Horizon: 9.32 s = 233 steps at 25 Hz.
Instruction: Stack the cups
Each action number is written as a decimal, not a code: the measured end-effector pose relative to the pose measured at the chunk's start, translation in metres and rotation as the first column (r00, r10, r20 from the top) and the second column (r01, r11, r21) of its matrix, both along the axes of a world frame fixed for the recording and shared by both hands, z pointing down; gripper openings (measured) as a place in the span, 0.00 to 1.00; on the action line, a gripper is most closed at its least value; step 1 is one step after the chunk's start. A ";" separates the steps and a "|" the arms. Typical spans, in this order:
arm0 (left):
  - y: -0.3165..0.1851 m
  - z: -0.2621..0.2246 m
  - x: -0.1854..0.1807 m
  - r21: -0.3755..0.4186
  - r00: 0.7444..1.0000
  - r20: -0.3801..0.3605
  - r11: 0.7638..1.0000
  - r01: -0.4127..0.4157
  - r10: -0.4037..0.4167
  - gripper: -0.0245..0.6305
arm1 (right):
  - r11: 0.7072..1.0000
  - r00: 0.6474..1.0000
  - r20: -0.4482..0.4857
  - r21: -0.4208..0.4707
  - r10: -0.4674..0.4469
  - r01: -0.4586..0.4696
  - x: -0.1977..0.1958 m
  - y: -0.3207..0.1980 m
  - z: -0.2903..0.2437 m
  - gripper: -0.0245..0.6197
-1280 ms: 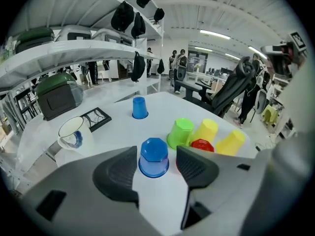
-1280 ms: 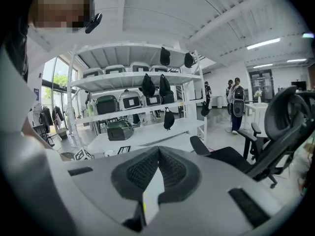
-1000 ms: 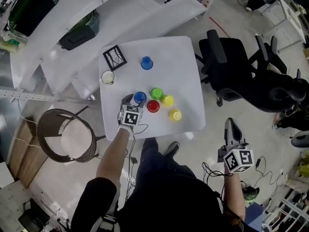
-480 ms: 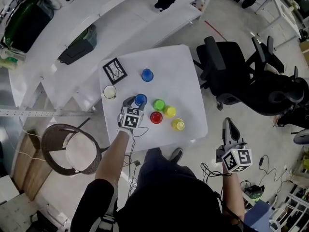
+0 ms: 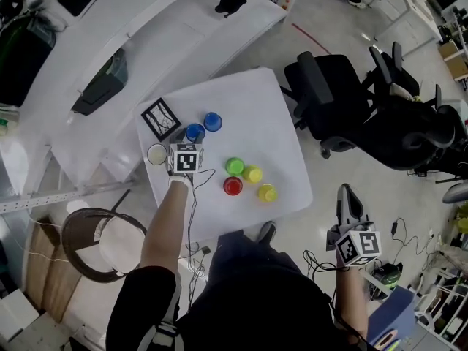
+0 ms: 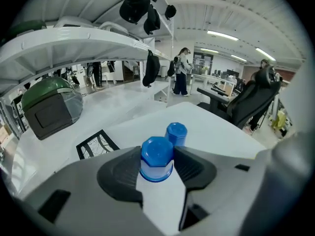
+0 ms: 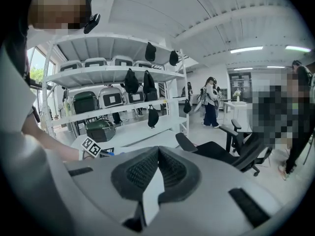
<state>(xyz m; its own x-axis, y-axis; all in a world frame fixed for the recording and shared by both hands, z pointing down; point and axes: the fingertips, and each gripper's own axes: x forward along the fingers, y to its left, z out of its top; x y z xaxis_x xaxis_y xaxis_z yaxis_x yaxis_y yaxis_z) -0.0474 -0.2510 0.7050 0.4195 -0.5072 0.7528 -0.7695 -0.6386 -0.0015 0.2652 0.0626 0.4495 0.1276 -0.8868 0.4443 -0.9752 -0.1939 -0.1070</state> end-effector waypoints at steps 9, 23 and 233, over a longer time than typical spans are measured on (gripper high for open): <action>-0.027 0.022 0.004 -0.036 1.000 0.026 0.999 0.006 -0.005 0.35 | 0.998 0.999 -0.013 -0.046 0.031 -0.032 0.002 -0.003 0.008 0.04; -0.017 0.025 0.007 -0.061 1.000 0.008 0.998 -0.013 0.013 0.46 | 0.998 1.000 0.008 -0.049 0.026 -0.025 0.003 -0.008 0.020 0.04; 0.212 -0.090 -0.095 -0.056 0.953 -0.221 0.978 0.199 -0.207 0.36 | 0.716 0.751 0.126 -0.235 -0.648 0.657 -0.215 -0.197 0.192 0.36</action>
